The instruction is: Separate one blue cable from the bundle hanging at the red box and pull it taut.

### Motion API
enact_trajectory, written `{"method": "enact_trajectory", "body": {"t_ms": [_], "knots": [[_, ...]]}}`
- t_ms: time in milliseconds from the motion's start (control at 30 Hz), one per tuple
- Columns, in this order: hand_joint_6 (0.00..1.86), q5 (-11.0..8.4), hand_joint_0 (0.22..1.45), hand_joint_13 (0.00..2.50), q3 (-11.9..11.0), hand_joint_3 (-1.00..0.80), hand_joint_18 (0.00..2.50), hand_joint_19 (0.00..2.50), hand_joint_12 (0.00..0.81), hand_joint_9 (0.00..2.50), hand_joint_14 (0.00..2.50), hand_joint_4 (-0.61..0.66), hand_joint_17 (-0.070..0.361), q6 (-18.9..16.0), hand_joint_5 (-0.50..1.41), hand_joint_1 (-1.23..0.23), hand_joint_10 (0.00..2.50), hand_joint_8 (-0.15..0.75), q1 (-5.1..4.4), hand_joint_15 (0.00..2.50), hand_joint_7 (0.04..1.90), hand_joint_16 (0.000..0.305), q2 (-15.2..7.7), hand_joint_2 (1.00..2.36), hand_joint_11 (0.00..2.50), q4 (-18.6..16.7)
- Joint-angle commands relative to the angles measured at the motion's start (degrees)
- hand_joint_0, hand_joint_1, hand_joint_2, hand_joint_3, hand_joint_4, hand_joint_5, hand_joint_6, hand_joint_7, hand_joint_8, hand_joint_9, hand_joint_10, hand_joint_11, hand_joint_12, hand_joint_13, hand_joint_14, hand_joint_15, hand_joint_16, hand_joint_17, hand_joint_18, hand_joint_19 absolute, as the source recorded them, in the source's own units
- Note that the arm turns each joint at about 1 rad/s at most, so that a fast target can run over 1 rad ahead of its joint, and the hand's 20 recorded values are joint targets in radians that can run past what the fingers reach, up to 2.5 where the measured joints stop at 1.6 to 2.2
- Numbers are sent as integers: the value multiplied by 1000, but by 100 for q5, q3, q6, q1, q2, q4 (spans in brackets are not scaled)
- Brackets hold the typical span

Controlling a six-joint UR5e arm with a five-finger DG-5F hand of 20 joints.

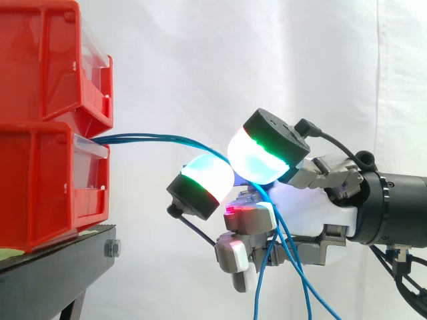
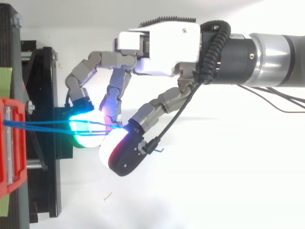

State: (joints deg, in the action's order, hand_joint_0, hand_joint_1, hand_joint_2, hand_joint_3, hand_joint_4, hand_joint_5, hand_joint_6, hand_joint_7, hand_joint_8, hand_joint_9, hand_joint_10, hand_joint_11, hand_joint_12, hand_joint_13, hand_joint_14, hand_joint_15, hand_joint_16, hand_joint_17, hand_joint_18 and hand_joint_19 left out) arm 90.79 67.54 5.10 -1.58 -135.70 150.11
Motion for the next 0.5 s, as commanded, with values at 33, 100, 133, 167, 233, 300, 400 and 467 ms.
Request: {"method": "enact_trajectory", "body": {"t_ms": [33, 100, 133, 167, 233, 300, 400, 467], "knots": [[861, 0, 524, 1123, 4, -500, 1081, 622, 343, 1311, 22, 73, 88, 0, -100, -890, 15, 308, 0, 666, 1133, 39, 0, 1000, 968, 1], [858, 0, 517, 1125, 4, -500, 1084, 620, 341, 1313, 20, 71, 90, 0, -98, -871, 14, 314, -9, 661, 1128, 40, 9, 1000, 975, -8], [857, 0, 517, 1125, 4, -500, 1084, 620, 341, 1319, 20, 74, 90, 0, -98, -858, 14, 316, 0, 665, 1133, 40, 9, 1000, 956, -17], [856, 0, 515, 1125, -4, -500, 1086, 618, 342, 1320, 22, 76, 90, 0, -97, -846, 15, 314, 0, 663, 1127, 40, 0, 1000, 967, -17], [851, 0, 511, 1126, 4, -500, 1088, 624, 346, 1322, 22, 78, 90, 0, -94, -823, 15, 315, 0, 662, 1132, 40, 9, 1000, 951, -17], [850, 0, 498, 1130, 4, -500, 1097, 616, 348, 1335, 22, 82, 93, 0, -92, -816, 14, 318, 0, 663, 1113, 41, 0, 1000, 952, -17], [849, 0, 481, 1134, 4, -500, 1099, 621, 352, 1340, 22, 94, 96, 0, -90, -832, 16, 315, 0, 665, 1074, 42, 0, 1000, 956, -17], [844, 0, 472, 1132, 4, -500, 1099, 615, 357, 1344, 21, 98, 97, 0, -88, -842, 13, 320, 0, 662, 1068, 43, 0, 1000, 945, -8]]}}
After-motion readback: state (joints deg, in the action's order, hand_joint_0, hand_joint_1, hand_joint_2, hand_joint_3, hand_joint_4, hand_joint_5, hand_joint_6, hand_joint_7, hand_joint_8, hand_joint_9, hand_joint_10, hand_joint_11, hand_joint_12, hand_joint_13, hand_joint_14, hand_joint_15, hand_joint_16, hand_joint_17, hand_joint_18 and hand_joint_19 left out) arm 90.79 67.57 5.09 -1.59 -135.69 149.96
